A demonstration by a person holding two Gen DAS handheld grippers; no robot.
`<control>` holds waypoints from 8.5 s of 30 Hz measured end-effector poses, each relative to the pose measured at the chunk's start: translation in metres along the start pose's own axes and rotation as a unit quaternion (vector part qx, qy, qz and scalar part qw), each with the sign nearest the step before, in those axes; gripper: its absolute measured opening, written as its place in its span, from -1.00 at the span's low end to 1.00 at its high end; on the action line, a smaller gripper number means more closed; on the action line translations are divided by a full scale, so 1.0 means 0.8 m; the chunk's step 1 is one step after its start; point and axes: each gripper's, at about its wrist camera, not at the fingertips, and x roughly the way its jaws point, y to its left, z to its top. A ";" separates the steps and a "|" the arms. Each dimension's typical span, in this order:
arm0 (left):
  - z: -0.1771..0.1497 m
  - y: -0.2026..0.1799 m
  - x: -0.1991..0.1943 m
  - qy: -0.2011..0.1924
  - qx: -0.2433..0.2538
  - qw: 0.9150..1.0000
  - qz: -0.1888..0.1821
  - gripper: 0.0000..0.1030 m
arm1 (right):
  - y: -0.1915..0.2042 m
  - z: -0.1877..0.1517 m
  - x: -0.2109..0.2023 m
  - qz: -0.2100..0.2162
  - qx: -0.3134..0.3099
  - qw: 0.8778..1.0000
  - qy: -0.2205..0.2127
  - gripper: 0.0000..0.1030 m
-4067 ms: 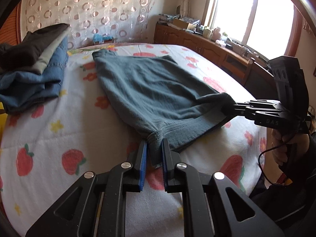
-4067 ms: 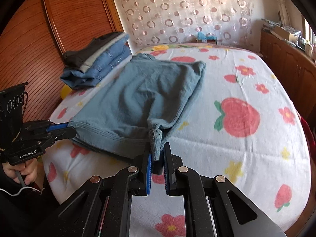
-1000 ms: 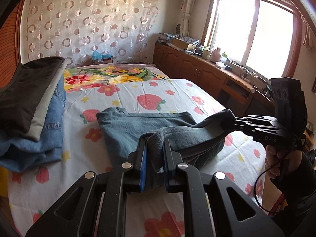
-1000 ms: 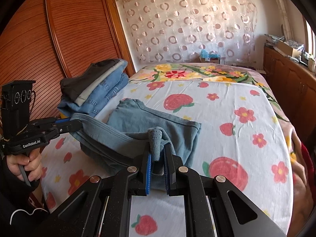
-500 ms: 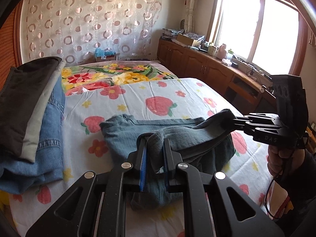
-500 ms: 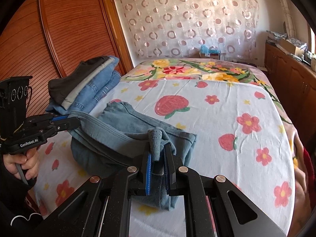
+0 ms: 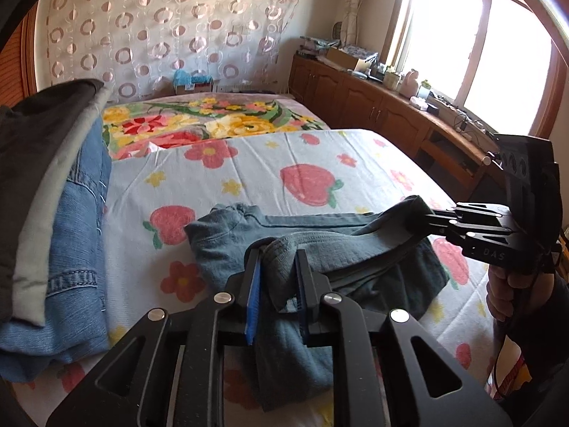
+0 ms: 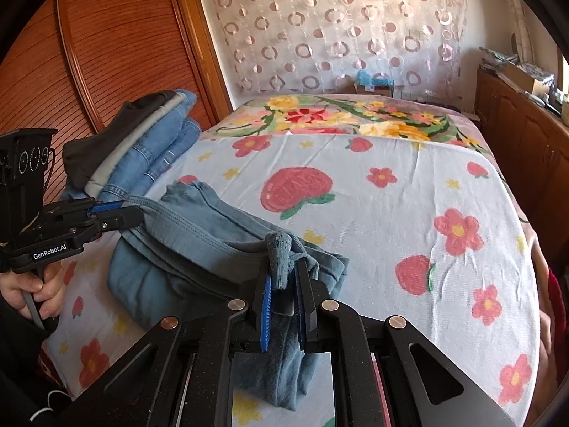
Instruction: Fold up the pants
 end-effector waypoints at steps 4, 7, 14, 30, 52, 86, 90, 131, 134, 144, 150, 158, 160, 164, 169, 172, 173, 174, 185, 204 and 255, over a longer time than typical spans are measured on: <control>-0.004 0.003 -0.003 -0.006 0.008 1.000 0.006 -0.08 | -0.001 0.003 0.004 -0.005 0.000 1.000 0.005 -0.74; -0.010 0.011 -0.007 0.002 0.001 1.000 0.000 0.26 | -0.003 0.004 0.005 -0.009 0.000 1.000 0.007 -0.66; -0.031 0.017 -0.021 0.007 -0.004 1.000 0.012 0.47 | -0.007 -0.001 -0.009 -0.024 -0.006 1.000 0.003 -0.28; -0.016 0.018 0.007 0.032 0.017 0.998 0.049 0.47 | -0.007 -0.009 0.000 -0.034 -0.055 0.997 0.049 -0.15; 0.011 0.036 0.024 0.006 0.000 0.997 0.071 0.47 | -0.037 0.037 0.041 0.010 -0.023 1.000 0.008 -0.80; -0.082 -0.008 -0.020 0.033 0.005 0.999 -0.002 -0.48 | -0.003 -0.056 -0.036 0.014 0.019 0.998 0.055 -0.21; -0.081 -0.010 -0.024 0.027 0.004 1.000 -0.008 -0.81 | 0.001 -0.055 -0.034 0.019 0.015 0.998 0.055 -0.68; -0.089 -0.016 -0.070 0.008 -0.002 1.000 0.024 0.33 | 0.027 -0.079 -0.106 0.006 -0.010 0.999 0.047 -0.91; -0.082 -0.009 -0.064 0.007 -0.009 1.000 0.029 0.57 | 0.026 -0.079 -0.107 0.005 -0.013 0.999 0.045 -0.91; -0.058 -0.004 -0.035 0.014 -0.014 0.999 0.044 0.58 | 0.021 -0.070 -0.112 -0.013 -0.017 0.999 0.033 -0.50; -0.047 -0.004 -0.025 0.015 -0.010 0.999 0.049 0.58 | 0.013 -0.061 -0.106 -0.024 -0.010 0.999 0.026 -0.13; -0.039 0.005 -0.013 0.021 -0.012 0.998 0.055 0.58 | 0.003 -0.042 -0.070 -0.028 0.011 0.999 0.030 -0.02; -0.036 0.008 -0.009 0.024 -0.011 0.998 0.056 0.58 | 0.002 -0.038 -0.058 -0.027 0.013 0.999 0.036 -0.02; -0.032 0.012 -0.001 0.028 -0.011 0.998 0.059 0.57 | 0.002 -0.031 -0.038 -0.017 0.012 0.999 0.048 -0.02; -0.029 0.019 0.011 0.037 -0.016 0.997 0.058 0.57 | 0.000 -0.027 -0.020 -0.017 0.011 0.998 0.062 -0.02; -0.029 0.023 0.018 0.042 -0.019 0.997 0.056 0.57 | -0.004 -0.025 -0.012 -0.020 0.012 0.997 0.071 -0.02; -0.029 0.025 0.020 0.044 -0.020 0.997 0.054 0.57 | -0.005 -0.024 -0.011 -0.021 0.012 0.997 0.073 -0.02; -0.029 0.027 0.022 0.046 -0.022 0.997 0.051 0.57 | -0.004 -0.024 -0.009 -0.021 0.010 0.997 0.074 -0.02; -0.033 0.034 0.028 0.046 -0.030 0.998 0.039 0.58 | 0.007 -0.018 0.003 -0.029 -0.015 0.996 0.080 -0.18; -0.033 0.023 0.027 0.044 -0.021 0.999 -0.001 -0.25 | 0.012 -0.025 0.001 -0.027 -0.024 0.997 0.066 -0.44; 0.025 -0.015 -0.089 -0.093 0.028 0.995 0.024 -0.61 | 0.048 0.011 -0.101 -0.014 -0.061 0.996 -0.063 -0.78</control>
